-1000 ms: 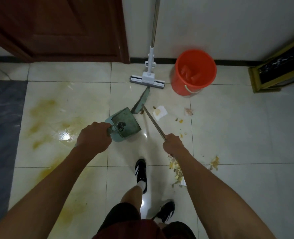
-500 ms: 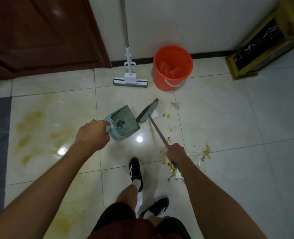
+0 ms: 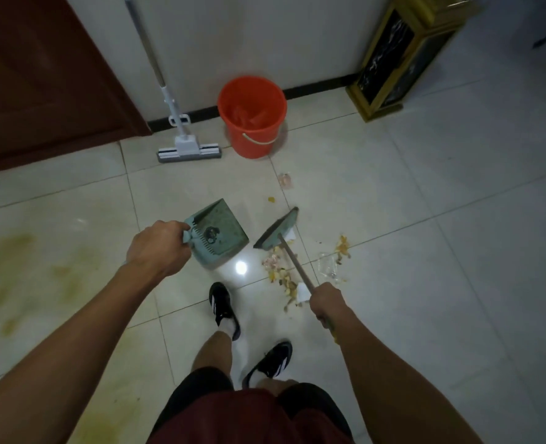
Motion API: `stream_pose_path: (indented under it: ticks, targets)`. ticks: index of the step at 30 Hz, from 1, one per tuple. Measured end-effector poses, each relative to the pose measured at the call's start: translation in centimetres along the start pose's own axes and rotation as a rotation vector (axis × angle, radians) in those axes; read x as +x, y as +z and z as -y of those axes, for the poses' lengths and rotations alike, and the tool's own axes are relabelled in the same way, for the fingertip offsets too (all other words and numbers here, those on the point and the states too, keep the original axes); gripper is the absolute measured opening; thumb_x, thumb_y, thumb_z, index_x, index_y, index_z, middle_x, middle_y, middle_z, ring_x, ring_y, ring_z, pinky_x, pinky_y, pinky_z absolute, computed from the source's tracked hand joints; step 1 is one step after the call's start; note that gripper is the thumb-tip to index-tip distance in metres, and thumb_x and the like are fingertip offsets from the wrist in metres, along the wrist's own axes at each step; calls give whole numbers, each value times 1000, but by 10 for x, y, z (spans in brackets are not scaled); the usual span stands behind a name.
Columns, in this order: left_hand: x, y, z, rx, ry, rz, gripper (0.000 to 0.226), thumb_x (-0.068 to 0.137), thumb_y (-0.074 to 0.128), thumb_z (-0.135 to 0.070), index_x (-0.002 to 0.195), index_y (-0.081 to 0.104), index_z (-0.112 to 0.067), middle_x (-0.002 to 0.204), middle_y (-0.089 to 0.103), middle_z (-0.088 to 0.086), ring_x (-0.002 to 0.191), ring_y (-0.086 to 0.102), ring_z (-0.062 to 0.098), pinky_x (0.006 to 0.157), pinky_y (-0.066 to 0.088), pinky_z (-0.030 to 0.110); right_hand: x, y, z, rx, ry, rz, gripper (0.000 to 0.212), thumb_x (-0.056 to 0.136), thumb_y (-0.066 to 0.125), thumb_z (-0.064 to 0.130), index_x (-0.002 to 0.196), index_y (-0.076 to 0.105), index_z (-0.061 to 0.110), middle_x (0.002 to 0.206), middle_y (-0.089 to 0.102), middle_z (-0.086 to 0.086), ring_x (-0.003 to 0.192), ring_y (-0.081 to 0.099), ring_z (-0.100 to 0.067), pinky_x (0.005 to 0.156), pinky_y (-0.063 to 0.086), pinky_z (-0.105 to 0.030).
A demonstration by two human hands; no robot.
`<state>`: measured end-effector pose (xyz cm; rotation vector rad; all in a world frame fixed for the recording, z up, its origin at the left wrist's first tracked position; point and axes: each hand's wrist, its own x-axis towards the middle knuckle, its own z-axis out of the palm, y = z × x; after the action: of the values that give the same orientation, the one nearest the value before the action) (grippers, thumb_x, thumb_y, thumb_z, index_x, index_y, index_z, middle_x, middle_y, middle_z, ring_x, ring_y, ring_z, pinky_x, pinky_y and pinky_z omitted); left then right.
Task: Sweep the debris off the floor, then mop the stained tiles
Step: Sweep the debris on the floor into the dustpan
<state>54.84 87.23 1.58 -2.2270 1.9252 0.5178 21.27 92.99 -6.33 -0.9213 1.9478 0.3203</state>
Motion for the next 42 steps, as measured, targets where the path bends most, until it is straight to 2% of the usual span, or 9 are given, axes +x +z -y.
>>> stream_pose_path:
  ticks: [9, 14, 18, 24, 26, 28, 32, 37, 42]
  targets:
    - [-16, 10, -57, -10, 83, 30, 22, 83, 59, -26, 99, 71, -36, 76, 64, -2, 66, 61, 21, 60, 53, 31, -23, -15, -52, 213, -11, 19, 17, 93, 50, 2, 102, 63, -1, 85, 62, -15, 62, 59, -22, 34, 39, -19]
    - [3, 6, -62, 13, 129, 15, 21, 78, 59, -28, 94, 69, -38, 73, 64, -4, 63, 61, 21, 57, 51, 29, -21, -27, -48, 266, -46, -22, 14, 88, 48, -1, 82, 60, 2, 63, 58, -11, 45, 55, -18, 31, 36, -16]
    - [35, 0, -57, 31, 141, 27, 22, 78, 58, -29, 95, 69, -37, 73, 64, -4, 62, 60, 21, 57, 53, 31, -6, -37, -23, 268, -44, -75, 30, 90, 49, -2, 63, 50, 11, 44, 55, -2, 24, 49, -6, 29, 36, -16]
    - [113, -20, -49, 32, 173, 82, 26, 76, 57, -30, 98, 70, -34, 80, 67, 1, 68, 63, 26, 60, 53, 31, 32, -66, 50, 291, -86, -52, 14, 95, 47, 14, 88, 58, 18, 73, 60, -5, 32, 51, 4, 31, 40, -13]
    - [140, -29, -45, 26, 180, 104, 28, 76, 55, -31, 100, 70, -35, 83, 68, 2, 69, 63, 27, 61, 53, 31, 47, -72, 80, 325, -107, -82, 19, 94, 48, 8, 82, 62, 13, 72, 61, -6, 38, 57, -5, 45, 51, -19]
    - [166, -38, -39, 28, 184, 131, 27, 77, 55, -31, 100, 70, -33, 85, 69, 3, 72, 64, 29, 63, 54, 32, 61, -76, 110, 406, -119, -93, 22, 93, 48, 5, 95, 69, 5, 75, 65, -11, 59, 62, -21, 57, 54, -35]
    - [209, -50, -28, 44, 193, 163, 23, 79, 57, -32, 98, 69, -32, 86, 69, 3, 74, 65, 29, 66, 55, 33, 86, -81, 165, 457, -127, -111, 35, 91, 49, 6, 119, 69, 3, 86, 73, -17, 66, 63, -26, 59, 54, -34]
    - [242, -53, -22, 81, 227, 194, 26, 80, 60, -31, 104, 70, -32, 91, 69, 4, 78, 66, 30, 67, 53, 32, 116, -89, 221, 370, -115, -103, 47, 93, 48, 10, 140, 52, 4, 132, 62, -18, 112, 66, -32, 88, 56, -36]
    - [253, -53, -14, 80, 231, 213, 23, 83, 61, -30, 104, 69, -31, 92, 69, 5, 79, 65, 29, 67, 52, 31, 132, -90, 249, 322, -91, -79, 56, 96, 44, 14, 152, 38, 9, 144, 53, -15, 117, 63, -34, 94, 56, -43]
